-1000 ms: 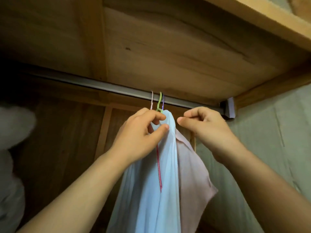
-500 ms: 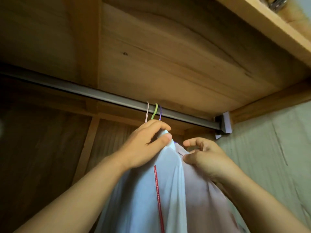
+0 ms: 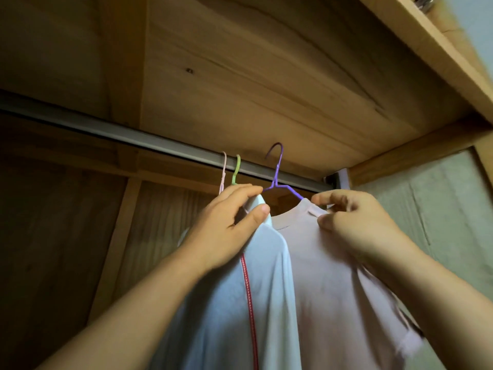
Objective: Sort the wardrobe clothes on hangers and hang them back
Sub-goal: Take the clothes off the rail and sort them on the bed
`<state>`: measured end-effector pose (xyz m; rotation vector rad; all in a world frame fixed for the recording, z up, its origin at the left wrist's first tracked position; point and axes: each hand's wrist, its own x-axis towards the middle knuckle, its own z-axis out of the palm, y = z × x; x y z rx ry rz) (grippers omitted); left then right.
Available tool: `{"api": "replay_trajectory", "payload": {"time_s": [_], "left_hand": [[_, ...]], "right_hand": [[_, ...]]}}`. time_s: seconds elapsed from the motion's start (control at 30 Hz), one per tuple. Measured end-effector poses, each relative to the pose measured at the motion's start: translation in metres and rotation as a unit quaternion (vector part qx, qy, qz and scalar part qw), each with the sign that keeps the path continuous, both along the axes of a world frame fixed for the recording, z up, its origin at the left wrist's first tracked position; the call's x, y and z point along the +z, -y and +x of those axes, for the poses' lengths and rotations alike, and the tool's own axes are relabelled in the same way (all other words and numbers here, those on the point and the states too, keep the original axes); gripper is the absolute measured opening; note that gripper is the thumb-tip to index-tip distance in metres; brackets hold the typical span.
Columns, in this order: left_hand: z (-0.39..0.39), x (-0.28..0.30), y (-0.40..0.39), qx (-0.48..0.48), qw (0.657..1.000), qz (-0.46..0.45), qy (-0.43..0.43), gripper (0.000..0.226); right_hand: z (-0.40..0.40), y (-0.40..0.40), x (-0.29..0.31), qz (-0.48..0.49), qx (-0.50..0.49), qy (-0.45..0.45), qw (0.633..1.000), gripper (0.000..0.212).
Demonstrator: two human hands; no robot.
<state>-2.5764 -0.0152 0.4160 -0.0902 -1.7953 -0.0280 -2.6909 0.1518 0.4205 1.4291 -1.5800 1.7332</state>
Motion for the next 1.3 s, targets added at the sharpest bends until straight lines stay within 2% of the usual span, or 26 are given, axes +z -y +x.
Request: {"api": "replay_trajectory", "payload": {"time_s": [0.13,0.3,0.4,0.5,0.6,0.77,0.87,1.0,1.1,1.3], "left_hand": [[-0.007,-0.014,-0.025,-0.017,0.996,0.037,-0.079,0.048],[-0.009,-0.041,-0.068,-0.046,0.992,0.064,-0.094,0.044],[-0.011,-0.064,-0.101,-0.037,0.993,0.040,-0.109,0.049],[-0.016,-0.090,-0.137,-0.024,0.991,-0.009,-0.131,0.040],[-0.018,-0.115,-0.165,-0.044,0.992,-0.024,-0.114,0.034],[-0.038,-0.170,-0.209,-0.109,0.992,0.069,-0.008,0.037],[-0.045,-0.210,-0.235,-0.128,0.983,0.124,0.049,0.043],[-0.045,-0.256,-0.278,-0.156,0.970,0.167,0.076,0.048],[-0.050,-0.279,-0.306,-0.178,0.955,0.217,0.098,0.052],[-0.066,-0.311,-0.338,-0.234,0.944,0.207,0.109,0.055]], "right_hand": [[-0.007,-0.032,-0.015,-0.010,-0.030,0.008,0.999,0.030],[-0.014,-0.080,-0.048,-0.007,-0.035,0.021,0.999,0.035],[-0.012,-0.119,-0.076,-0.008,-0.027,0.033,0.999,0.034],[-0.006,-0.155,-0.106,-0.010,-0.026,0.042,0.999,0.036],[0.001,-0.185,-0.133,-0.001,-0.025,0.036,0.999,0.038],[0.019,-0.254,-0.190,0.063,-0.076,0.043,0.994,0.039],[0.034,-0.297,-0.228,0.085,-0.110,0.046,0.989,0.030],[0.063,-0.347,-0.266,0.145,-0.208,0.023,0.967,0.039],[0.084,-0.382,-0.276,0.170,-0.237,0.008,0.957,0.041],[0.106,-0.453,-0.289,0.148,-0.224,0.103,0.958,0.039]]}}
